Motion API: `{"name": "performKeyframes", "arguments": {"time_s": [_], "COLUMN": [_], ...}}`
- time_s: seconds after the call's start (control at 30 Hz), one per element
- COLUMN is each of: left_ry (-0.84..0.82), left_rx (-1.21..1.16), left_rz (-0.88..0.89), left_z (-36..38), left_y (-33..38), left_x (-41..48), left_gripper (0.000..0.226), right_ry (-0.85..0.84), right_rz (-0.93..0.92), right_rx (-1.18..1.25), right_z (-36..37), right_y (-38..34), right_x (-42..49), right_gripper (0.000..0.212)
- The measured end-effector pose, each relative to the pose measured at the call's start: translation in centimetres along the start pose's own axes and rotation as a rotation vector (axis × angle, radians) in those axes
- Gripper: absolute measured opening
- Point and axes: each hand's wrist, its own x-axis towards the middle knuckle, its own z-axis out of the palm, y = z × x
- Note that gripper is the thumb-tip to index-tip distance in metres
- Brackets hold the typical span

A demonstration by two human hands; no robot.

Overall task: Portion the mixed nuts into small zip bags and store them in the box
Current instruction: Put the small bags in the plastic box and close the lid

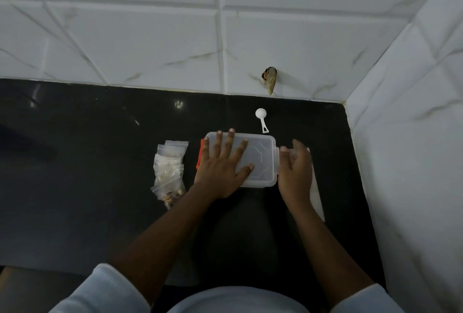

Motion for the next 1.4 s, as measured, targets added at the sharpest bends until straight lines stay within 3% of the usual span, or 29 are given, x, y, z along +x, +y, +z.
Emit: {"name": "performKeyframes", "arguments": {"time_s": [0.07,0.13,0.23,0.3,0.37,0.53,0.63,0.77,0.87,0.93,0.97,1.03,1.2,1.4], "left_ry": [0.026,0.172,0.409,0.38,0.366,0.306,0.278,0.352,0.091,-0.069,-0.1,-0.11,-0.091,-0.11], "left_rx": [-0.011,-0.15,-0.687,-1.103,-1.296,-1.344,-1.129,-0.681,-0.165,0.014,0.063,0.134,0.137,0.055], "left_rz": [0.008,-0.067,-0.459,-0.729,-0.867,-0.944,-0.812,-0.336,0.094,0.242,0.275,0.304,0.347,0.333], "left_z": [0.1,0.0,-0.8,-1.4,-1.6,-0.1,0.5,-0.4,-1.7,-2.3,-2.4,-2.4,-2.6,-3.5], "left_y": [0.0,0.0,-0.4,-1.0,-1.6,-3.7,-4.1,-3.9,-3.4,-3.2,-3.3,-3.3,-3.2,-3.0], "left_x": [-0.2,-0.4,-1.3,-1.6,-1.7,-1.4,-1.6,-1.7,-0.7,0.2,0.6,1.4,2.4,2.7], "left_gripper": [0.075,0.067,0.036,0.027,0.031,0.022,0.027,0.063,0.091,0.107,0.114,0.123,0.122,0.119], "right_ry": [-0.074,-0.2,-0.26,-0.252,-0.251,-0.253,-0.278,-0.274,-0.198,-0.223,-0.276,-0.378,-0.508,-0.5], "right_rz": [-0.231,-0.327,-0.308,-0.323,-0.318,-0.312,-0.298,-0.194,0.074,0.386,0.5,0.56,0.419,0.254], "right_rx": [-0.107,-0.315,-0.409,-0.378,-0.336,-0.321,-0.3,0.036,0.347,0.541,0.594,0.54,0.421,0.266], "right_z": [1.0,2.3,3.1,3.1,3.1,2.8,2.8,2.3,1.8,1.8,1.7,1.3,0.4,1.0], "right_y": [-0.7,-0.8,-0.4,-0.3,-0.3,-0.6,-0.6,-0.9,-0.6,-0.2,0.0,0.2,1.2,1.9], "right_x": [-0.3,-0.4,-0.2,-0.3,-0.4,-0.7,-0.6,-0.7,-0.3,1.1,1.7,2.7,4.4,4.8], "right_gripper": [0.054,0.061,0.064,0.062,0.061,0.059,0.06,0.063,0.053,0.042,0.036,0.025,0.022,0.025]}}
